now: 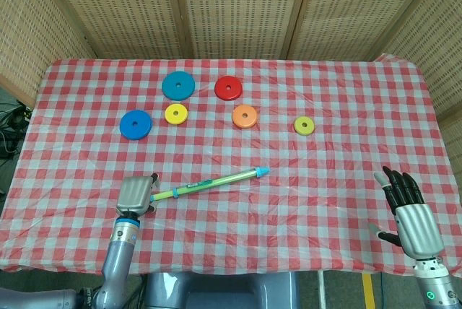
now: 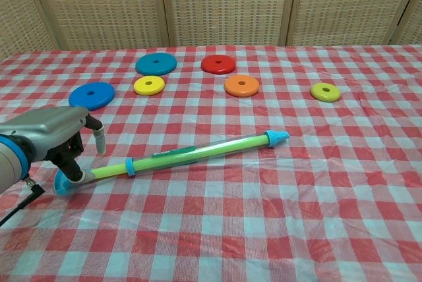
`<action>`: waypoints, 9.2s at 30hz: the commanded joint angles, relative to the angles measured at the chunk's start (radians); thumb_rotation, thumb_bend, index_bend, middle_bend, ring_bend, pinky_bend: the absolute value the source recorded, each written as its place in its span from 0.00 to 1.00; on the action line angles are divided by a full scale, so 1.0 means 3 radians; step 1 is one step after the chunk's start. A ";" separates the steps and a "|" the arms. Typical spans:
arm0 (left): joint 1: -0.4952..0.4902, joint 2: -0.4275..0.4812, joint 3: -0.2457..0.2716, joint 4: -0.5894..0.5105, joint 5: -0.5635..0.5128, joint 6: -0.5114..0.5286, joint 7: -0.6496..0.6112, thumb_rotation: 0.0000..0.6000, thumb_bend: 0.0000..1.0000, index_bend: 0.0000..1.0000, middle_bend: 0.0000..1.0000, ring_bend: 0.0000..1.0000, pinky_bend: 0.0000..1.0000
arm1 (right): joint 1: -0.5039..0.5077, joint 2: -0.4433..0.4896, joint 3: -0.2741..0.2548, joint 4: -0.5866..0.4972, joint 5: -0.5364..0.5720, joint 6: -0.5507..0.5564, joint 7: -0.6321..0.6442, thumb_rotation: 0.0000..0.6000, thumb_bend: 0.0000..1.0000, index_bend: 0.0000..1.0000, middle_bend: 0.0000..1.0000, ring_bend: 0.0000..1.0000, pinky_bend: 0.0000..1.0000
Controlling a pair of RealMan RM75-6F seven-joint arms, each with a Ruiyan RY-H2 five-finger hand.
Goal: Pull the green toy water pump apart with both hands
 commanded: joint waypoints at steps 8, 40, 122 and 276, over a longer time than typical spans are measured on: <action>-0.0060 -0.0058 0.0039 0.0152 -0.0145 0.0011 -0.0069 1.00 0.26 0.46 0.94 0.90 0.77 | 0.0002 0.0002 0.0002 0.0007 -0.0003 0.0007 0.0034 1.00 0.10 0.01 0.00 0.00 0.00; -0.0188 0.0079 0.0079 0.0171 0.0015 0.0189 -0.0112 1.00 0.62 0.80 0.95 0.91 0.77 | 0.0007 -0.0014 -0.0008 0.0013 -0.0005 -0.0007 0.0040 1.00 0.10 0.01 0.00 0.00 0.00; -0.1441 0.0849 -0.0661 0.0626 -0.0902 -0.0773 -0.1113 1.00 0.57 0.86 0.95 0.91 0.77 | 0.1363 -0.0536 0.0815 -0.0861 0.1410 -0.1178 -0.1625 1.00 0.16 0.36 0.76 0.75 0.41; -0.1014 0.1518 -0.0209 0.0153 -0.0823 -0.0707 -0.1624 1.00 0.57 0.86 0.95 0.91 0.77 | 0.1333 -0.0579 0.0762 -0.0442 0.2100 -0.0936 -0.1845 1.00 0.51 0.66 1.00 0.98 0.51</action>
